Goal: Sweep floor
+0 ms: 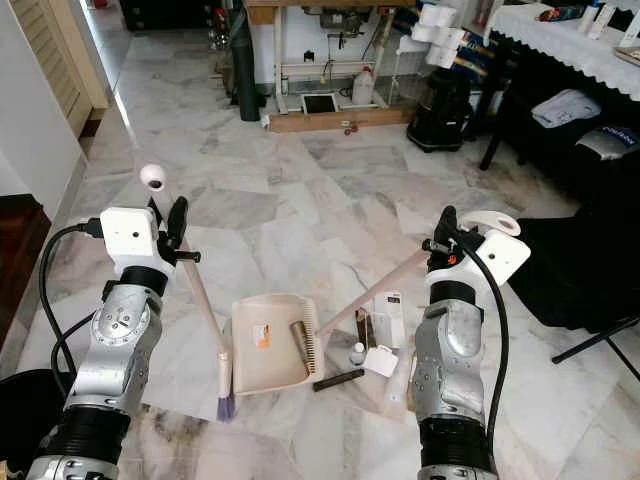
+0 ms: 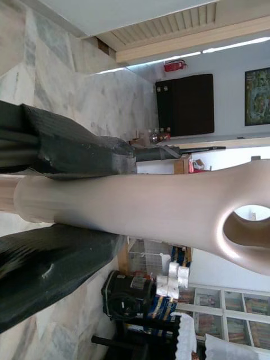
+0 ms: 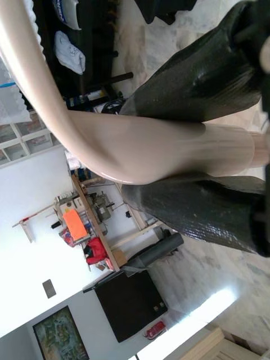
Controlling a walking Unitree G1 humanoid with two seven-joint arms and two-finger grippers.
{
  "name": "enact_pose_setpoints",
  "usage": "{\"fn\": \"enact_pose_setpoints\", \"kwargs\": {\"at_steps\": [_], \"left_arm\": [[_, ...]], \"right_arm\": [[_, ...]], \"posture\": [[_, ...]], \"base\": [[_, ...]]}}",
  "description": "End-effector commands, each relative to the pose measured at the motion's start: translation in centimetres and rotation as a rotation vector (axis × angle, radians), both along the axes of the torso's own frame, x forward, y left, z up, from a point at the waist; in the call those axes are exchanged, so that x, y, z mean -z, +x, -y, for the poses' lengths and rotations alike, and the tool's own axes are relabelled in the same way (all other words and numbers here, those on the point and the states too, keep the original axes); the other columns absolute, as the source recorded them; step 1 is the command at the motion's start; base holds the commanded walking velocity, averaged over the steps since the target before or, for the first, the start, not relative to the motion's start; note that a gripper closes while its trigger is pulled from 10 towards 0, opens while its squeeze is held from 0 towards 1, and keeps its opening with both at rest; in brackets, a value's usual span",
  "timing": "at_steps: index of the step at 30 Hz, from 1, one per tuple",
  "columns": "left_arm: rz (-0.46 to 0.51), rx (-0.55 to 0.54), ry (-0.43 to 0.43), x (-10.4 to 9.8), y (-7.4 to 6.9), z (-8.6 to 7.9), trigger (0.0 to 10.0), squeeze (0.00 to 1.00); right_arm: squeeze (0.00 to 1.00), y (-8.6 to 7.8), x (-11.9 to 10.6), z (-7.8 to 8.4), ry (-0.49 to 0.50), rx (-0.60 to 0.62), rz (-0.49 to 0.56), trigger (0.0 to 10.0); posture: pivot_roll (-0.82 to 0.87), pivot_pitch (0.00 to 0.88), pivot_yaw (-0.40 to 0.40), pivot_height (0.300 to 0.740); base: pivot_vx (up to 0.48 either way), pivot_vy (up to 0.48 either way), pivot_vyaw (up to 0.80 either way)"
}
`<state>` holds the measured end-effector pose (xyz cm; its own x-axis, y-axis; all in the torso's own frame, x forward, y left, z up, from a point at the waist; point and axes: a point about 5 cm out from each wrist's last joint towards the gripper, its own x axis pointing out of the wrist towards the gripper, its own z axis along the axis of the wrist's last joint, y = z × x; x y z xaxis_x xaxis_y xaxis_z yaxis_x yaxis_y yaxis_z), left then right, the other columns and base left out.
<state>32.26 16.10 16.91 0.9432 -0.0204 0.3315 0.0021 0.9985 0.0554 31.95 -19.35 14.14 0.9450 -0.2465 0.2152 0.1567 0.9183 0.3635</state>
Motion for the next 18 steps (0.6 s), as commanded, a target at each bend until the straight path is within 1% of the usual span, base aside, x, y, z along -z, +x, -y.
{"fn": "enact_pose_setpoints", "kwargs": {"at_steps": [1,18], "left_arm": [[0.058,0.022,0.009,-1.12,-0.14,0.43,10.0,0.0],[0.06,0.028,0.012,-1.18,-0.05,0.63,10.0,0.0]], "right_arm": [[0.0,0.43,-1.32,-0.4,0.013,-0.016,0.052,10.0],[0.0,0.5,-1.36,-0.55,0.014,-0.02,0.054,10.0]], "posture": [[0.08,0.002,-0.015,0.74],[0.08,0.0,-0.011,0.74]], "base": [[0.0,0.0,0.0],[0.0,0.0,0.0]]}}
